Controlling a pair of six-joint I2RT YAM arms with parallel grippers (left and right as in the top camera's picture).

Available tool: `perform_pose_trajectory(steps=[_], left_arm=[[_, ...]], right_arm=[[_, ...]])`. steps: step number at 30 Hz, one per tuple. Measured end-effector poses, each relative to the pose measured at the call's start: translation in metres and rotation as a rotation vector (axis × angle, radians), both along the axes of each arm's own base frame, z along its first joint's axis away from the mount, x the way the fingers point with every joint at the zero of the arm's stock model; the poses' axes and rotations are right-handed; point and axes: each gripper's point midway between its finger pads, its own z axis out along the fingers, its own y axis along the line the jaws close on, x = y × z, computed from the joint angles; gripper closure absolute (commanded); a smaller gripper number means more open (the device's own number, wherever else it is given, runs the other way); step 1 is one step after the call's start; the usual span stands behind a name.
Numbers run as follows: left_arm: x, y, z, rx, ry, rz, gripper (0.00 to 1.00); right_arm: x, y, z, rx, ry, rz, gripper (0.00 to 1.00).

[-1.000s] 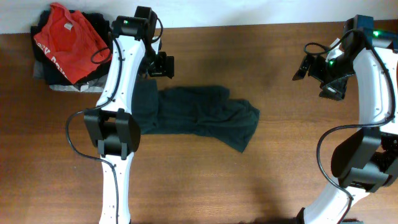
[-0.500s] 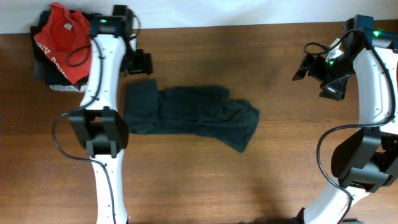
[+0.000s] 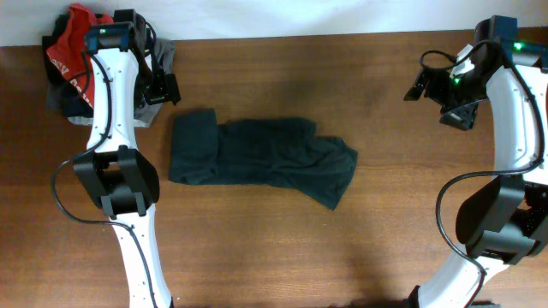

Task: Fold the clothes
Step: 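Release the shirt and retract the left gripper to the back-left, then move the right gripper down to the strip's right end and grasp it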

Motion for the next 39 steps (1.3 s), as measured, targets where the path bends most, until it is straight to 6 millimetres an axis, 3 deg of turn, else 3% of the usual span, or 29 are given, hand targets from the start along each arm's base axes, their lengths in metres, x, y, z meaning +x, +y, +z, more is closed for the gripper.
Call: perform_pose_trajectory(steps=[5, 10, 14, 17, 21, 29, 39], left_arm=[[-0.004, -0.001, 0.0, -0.001, 0.017, -0.001, 0.01], [-0.006, -0.001, 0.0, -0.001, 0.023, -0.001, 0.01], [-0.006, -0.001, -0.001, -0.001, 0.024, -0.001, 0.01], [-0.006, -0.001, -0.001, -0.001, 0.025, -0.001, 0.01], [-0.008, -0.001, -0.001, -0.002, 0.032, -0.001, 0.01], [-0.012, -0.001, -0.001, -0.003, 0.049, -0.001, 0.01], [-0.012, -0.001, -0.001, -0.003, 0.049, -0.001, 0.01]], right_arm=[[-0.017, -0.011, -0.013, -0.068, 0.086, -0.019, 0.05], [-0.05, -0.019, -0.05, -0.129, 0.24, -0.013, 0.01], [-0.065, -0.018, -0.079, -0.13, 0.3, -0.004, 0.01], [-0.065, -0.017, -0.097, -0.124, 0.292, -0.001, 0.07], [-0.057, -0.009, -0.112, -0.079, 0.245, 0.0, 0.03], [-0.037, 0.019, -0.117, 0.084, 0.124, 0.047, 0.0], [-0.051, 0.064, -0.138, 0.34, 0.095, 0.082, 0.0]])
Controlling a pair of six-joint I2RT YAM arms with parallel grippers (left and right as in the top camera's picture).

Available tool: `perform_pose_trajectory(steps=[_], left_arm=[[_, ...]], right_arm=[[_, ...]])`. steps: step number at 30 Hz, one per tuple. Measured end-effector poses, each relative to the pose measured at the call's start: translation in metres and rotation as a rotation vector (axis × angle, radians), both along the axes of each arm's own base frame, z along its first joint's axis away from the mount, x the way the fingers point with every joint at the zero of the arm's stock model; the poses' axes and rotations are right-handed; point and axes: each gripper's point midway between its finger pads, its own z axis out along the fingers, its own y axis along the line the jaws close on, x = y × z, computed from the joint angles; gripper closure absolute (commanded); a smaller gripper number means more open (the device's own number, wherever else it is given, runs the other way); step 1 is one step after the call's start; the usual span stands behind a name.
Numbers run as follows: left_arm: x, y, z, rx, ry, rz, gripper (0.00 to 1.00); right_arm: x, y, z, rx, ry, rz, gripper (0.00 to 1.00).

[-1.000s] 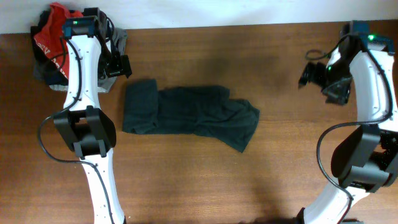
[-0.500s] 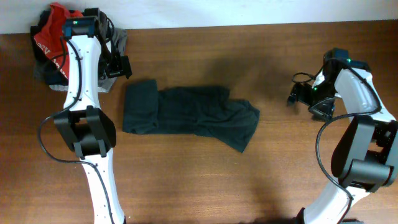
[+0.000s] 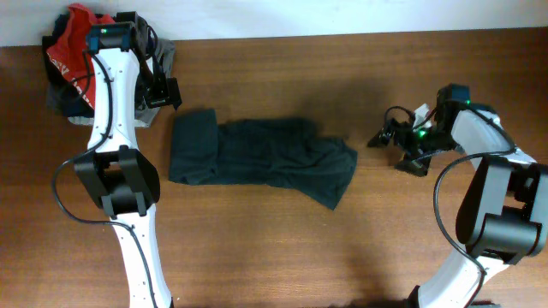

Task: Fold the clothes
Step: 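Move the right gripper down to the strip's right end and grasp it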

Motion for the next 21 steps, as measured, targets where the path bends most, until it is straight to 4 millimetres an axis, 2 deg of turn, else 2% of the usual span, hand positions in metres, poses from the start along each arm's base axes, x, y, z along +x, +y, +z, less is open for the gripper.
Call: perform_pose_trajectory(steps=[10, 17, 21], left_arm=[[0.0, 0.0, 0.0, 0.0, 0.0, 0.0, 0.01], [-0.001, 0.0, 0.0, 0.0, 0.003, 0.0, 0.01], [-0.001, 0.0, 0.0, 0.0, 0.004, 0.0, 0.01]], right_arm=[[-0.013, 0.049, -0.003, 0.122, 0.004, 0.083, 0.01], [-0.019, 0.104, -0.006, 0.149, 0.028, 0.181, 0.01], [-0.021, 0.122, -0.007, 0.178, 0.041, 0.198, 0.01]])
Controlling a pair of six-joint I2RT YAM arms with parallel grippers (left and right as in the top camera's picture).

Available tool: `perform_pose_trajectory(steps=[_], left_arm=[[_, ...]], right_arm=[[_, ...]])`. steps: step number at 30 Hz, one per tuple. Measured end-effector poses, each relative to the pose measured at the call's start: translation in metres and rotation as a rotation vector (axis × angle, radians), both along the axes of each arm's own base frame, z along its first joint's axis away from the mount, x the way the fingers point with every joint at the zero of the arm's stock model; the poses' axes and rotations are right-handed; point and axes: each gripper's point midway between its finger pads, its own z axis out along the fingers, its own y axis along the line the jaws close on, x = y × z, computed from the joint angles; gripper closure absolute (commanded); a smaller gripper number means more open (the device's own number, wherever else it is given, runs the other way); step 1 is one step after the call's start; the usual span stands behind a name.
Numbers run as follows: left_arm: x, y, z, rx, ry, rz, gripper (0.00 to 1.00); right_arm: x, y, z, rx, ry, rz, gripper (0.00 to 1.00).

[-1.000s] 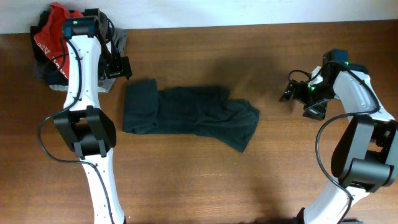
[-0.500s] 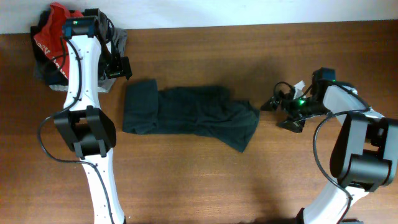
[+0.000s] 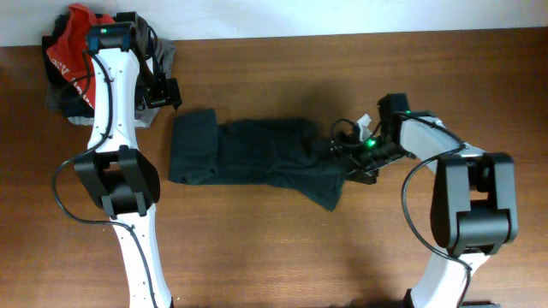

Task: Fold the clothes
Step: 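Move the right gripper down to the strip's right end and grasp it, then fold the grasped right end leftward over the bundle with the right gripper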

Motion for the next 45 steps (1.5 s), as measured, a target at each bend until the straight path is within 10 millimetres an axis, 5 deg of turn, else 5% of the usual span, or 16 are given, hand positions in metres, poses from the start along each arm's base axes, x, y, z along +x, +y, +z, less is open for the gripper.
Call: perform_pose_trajectory(steps=[8, 11, 16, 20, 28, 33, 45], left_arm=[[0.0, 0.0, 0.0, 0.0, 0.0, 0.0, 0.01], [0.0, 0.0, 0.0, 0.0, 0.0, 0.0, 0.01], [0.0, 0.0, 0.0, 0.0, 0.0, 0.0, 0.01], [0.0, 0.0, 0.0, 0.0, 0.0, 0.0, 0.01], [0.0, 0.0, 0.0, 0.0, 0.0, 0.0, 0.01], [0.0, 0.0, 0.0, 0.0, 0.002, 0.0, 0.01], [0.0, 0.0, 0.0, 0.0, 0.0, 0.0, 0.01]], right_arm=[[0.004, 0.011, 0.001, 0.066, 0.019, -0.013, 0.04], [0.01, 0.016, -0.002, 0.069, -0.004, -0.006, 0.29], [0.015, 0.023, -0.012, 0.065, -0.019, -0.001, 0.57], [0.017, 0.022, -0.02, 0.035, -0.023, -0.005, 0.95], [0.018, 0.016, -0.025, 0.026, 0.0, -0.034, 0.96], [0.017, -0.016, -0.026, 0.017, 0.038, -0.098, 0.96], [-0.003, -0.153, -0.013, -0.38, 0.199, -0.164, 0.96]])
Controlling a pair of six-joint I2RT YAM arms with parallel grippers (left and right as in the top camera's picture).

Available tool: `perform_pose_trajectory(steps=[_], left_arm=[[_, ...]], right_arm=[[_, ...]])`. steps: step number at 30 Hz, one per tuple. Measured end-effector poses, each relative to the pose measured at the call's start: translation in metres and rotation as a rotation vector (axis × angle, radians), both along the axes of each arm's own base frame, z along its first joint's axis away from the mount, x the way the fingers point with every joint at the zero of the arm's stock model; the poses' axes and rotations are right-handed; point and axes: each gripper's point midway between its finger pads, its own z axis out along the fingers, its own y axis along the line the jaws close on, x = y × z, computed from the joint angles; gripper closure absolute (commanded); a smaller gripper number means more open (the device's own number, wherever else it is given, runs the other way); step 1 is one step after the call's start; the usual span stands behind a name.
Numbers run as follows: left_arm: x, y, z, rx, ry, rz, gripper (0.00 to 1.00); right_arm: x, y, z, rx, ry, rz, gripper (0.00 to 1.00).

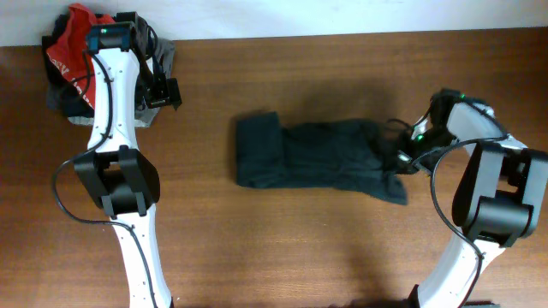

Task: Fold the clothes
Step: 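Fold the grasped right end leftward over the bundle with the right gripper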

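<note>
A dark green garment [321, 158], partly folded with a doubled panel at its left end, lies across the middle of the table. My right gripper [401, 156] is down at the garment's right edge and appears shut on the cloth there, the fingers mostly hidden by the wrist. The left gripper [163, 92] hangs at the back left beside the pile of clothes [73, 60], well away from the green garment; its jaw state is unclear from above.
A heap of red, black and grey clothes sits at the back left corner. The left arm's white links [111, 111] run down the left side of the brown wooden table [282, 248]; the right arm's links [488, 214] stand at the right edge.
The right gripper, which was at the garment's right end near the table's middle, is now further right, and the whole garment has shifted right with it. The left arm has not moved.
The right gripper was raised at the back right, far from the garment. Then it was lower and nearer, just right of the cloth, then on the garment's right end. Now the garment lies further right, with the gripper on its edge. The left arm stayed still throughout.
</note>
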Motion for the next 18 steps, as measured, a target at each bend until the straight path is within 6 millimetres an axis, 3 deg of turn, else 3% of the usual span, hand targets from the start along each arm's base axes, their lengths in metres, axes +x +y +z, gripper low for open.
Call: perform_pose_trajectory(steps=[5, 9, 18], left_arm=[[0.0, 0.0, 0.0, 0.0, -0.001, 0.0, 0.01], [0.0, 0.0, 0.0, 0.0, -0.001, 0.0, 0.01], [0.0, 0.0, 0.0, 0.0, -0.001, 0.0, 0.01]], right_arm=[[0.023, -0.022, 0.04, -0.167, -0.028, 0.062, 0.96], [0.04, -0.016, 0.069, -0.289, -0.072, 0.149, 0.96], [0.053, 0.076, 0.078, -0.367, -0.16, 0.393, 0.96]])
